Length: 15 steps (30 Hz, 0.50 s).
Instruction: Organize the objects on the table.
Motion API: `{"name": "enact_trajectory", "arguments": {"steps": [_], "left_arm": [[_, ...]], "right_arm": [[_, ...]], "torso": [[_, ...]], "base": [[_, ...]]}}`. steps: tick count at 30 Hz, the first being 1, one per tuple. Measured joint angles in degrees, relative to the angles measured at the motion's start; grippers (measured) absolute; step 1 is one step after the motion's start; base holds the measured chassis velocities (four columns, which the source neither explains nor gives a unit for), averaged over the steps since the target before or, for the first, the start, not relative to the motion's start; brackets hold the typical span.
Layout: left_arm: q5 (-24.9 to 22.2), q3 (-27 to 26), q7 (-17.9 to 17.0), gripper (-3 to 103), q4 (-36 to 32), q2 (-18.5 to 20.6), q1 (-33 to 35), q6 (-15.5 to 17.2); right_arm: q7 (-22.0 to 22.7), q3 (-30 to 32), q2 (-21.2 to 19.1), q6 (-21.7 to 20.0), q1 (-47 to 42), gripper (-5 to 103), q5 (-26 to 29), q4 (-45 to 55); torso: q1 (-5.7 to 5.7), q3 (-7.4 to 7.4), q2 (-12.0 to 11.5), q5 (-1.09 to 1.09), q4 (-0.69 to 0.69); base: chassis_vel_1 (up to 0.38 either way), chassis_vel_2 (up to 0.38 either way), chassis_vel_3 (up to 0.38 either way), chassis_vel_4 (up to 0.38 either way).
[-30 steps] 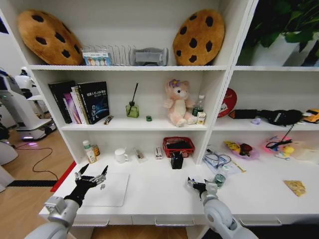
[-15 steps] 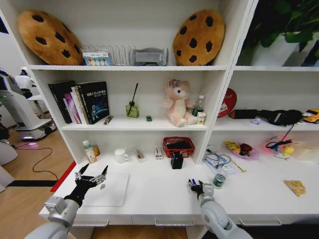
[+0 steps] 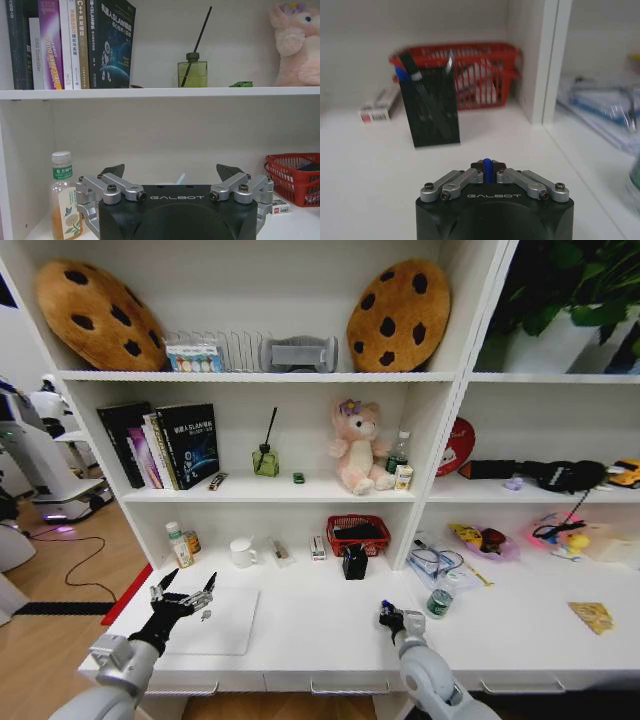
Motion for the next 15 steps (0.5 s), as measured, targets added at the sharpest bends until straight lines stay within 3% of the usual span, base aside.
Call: {"name": "enact_trajectory", "arguments": {"steps": [1,4,10,15], "left_arm": [[0.0,0.0,0.0,100,0.0,0.0,0.0,0.0],[0.0,0.0,0.0,100,0.0,0.0,0.0,0.0],[0.0,0.0,0.0,100,0.0,0.0,0.0,0.0],[0.0,0.0,0.0,100,0.0,0.0,0.0,0.0]], "right_arm": [[-5.8,0.4,0.0,6.4,1.9,7,-5.7,-1.4],[-10.7,0.2,0.3,11.3,6.2,7,-9.5,-3.6],[-15.6,-3.6,2.9,17.1,18.5,7,-13.3,-12.0],[-18.1,-7.3,9.5,24.4,30.6,7,-19.4,-27.2]], "torso": [[0.00,0.00,0.0,-0.04,0.01],[0.00,0.00,0.0,-0.03,0.01],[0.00,0.00,0.0,-0.04,0.03],[0.01,0.00,0.0,-0.04,0.03]], "base": [[0.000,0.000,0.000,0.000],[0.000,0.000,0.000,0.000],[0.000,0.000,0.000,0.000],[0.000,0.000,0.000,0.000]]}}
